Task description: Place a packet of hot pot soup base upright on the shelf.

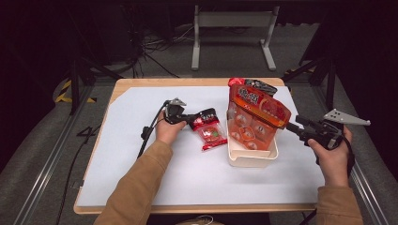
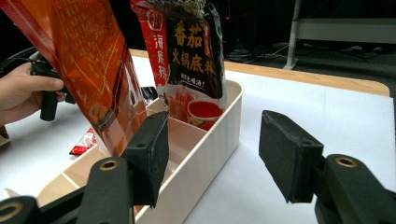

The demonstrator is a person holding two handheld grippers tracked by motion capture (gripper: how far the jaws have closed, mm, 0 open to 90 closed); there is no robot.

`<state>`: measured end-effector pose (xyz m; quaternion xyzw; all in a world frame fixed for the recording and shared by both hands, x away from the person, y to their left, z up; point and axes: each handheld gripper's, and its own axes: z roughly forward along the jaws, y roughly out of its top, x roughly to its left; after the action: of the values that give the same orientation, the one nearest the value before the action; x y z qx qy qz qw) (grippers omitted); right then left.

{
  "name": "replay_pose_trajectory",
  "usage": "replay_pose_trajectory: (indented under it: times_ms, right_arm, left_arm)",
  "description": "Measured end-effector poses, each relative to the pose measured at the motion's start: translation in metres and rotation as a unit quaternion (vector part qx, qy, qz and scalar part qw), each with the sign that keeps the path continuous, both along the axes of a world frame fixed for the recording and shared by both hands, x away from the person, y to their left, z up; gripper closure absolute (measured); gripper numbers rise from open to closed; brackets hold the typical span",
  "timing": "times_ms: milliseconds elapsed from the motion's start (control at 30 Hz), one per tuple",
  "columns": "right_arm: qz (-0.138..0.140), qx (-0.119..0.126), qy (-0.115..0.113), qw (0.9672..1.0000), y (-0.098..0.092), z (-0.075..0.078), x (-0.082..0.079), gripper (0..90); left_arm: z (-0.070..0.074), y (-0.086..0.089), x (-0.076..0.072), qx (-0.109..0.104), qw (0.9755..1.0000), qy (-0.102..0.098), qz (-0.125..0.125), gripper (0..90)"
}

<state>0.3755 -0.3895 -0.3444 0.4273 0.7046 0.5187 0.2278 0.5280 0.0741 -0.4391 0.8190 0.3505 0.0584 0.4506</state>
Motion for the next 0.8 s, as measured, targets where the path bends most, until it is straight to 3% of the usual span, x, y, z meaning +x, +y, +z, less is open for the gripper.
replay_pose_trajectory:
  times_ms: [100, 300, 500, 800]
  right_arm:
    - [0.0, 0.0, -0.001, 1.0, 0.0, 0.0, 0.0, 42.9]
    - [0.001, -0.001, 0.0, 1.0, 0.0, 0.0, 0.0, 43.1]
    - [0.001, -0.001, 0.001, 1.0, 0.0, 0.0, 0.0, 44.3]
    - [-0.015, -0.011, 0.022, 0.9996, -0.004, -0.004, 0.003, 49.8]
  left_arm:
    - [0.009, 0.002, -0.004, -0.008, 0.9999, -0.011, -0.006, 89.7]
    - [0.017, 0.005, -0.01, -0.023, 0.9996, -0.011, -0.013, 89.7]
    - [0.028, 0.009, -0.019, -0.034, 0.9989, -0.025, -0.021, 89.9]
    - [0.052, 0.011, -0.043, -0.066, 0.9954, -0.051, -0.047, 90.0]
